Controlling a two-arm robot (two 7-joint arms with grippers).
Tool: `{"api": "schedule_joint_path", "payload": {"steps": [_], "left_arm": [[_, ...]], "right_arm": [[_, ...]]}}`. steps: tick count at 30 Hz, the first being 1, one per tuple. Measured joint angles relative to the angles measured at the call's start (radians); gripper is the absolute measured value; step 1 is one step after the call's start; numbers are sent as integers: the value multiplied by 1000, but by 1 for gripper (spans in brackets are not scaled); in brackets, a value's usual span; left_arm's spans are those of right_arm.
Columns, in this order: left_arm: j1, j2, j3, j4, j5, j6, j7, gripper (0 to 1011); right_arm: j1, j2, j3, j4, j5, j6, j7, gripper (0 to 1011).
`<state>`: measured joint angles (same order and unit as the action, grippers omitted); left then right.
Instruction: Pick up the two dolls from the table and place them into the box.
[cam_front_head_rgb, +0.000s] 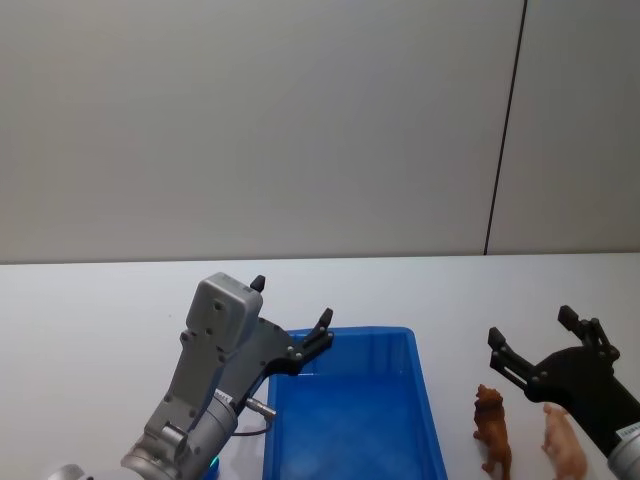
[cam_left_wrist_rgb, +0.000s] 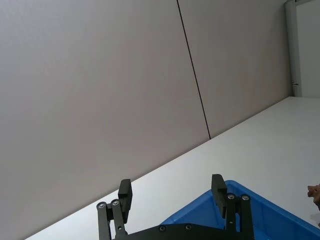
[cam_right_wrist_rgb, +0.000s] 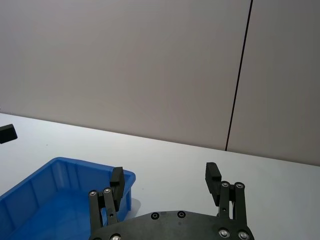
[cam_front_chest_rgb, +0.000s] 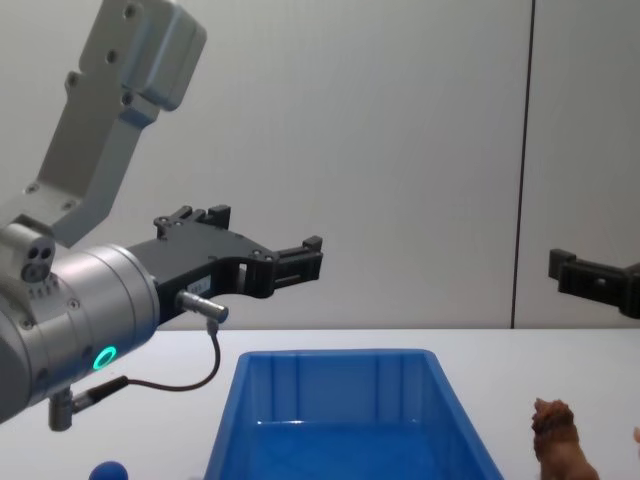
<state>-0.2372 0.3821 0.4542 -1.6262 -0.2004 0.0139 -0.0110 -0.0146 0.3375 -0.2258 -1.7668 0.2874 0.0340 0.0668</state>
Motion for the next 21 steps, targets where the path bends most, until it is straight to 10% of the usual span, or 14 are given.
{"api": "schedule_joint_path", "payload": {"steps": [21], "left_arm": [[0, 0, 0, 0, 0, 0, 0, 1002]], "right_arm": [[0, 0, 0, 0, 0, 0, 0, 1001]]}}
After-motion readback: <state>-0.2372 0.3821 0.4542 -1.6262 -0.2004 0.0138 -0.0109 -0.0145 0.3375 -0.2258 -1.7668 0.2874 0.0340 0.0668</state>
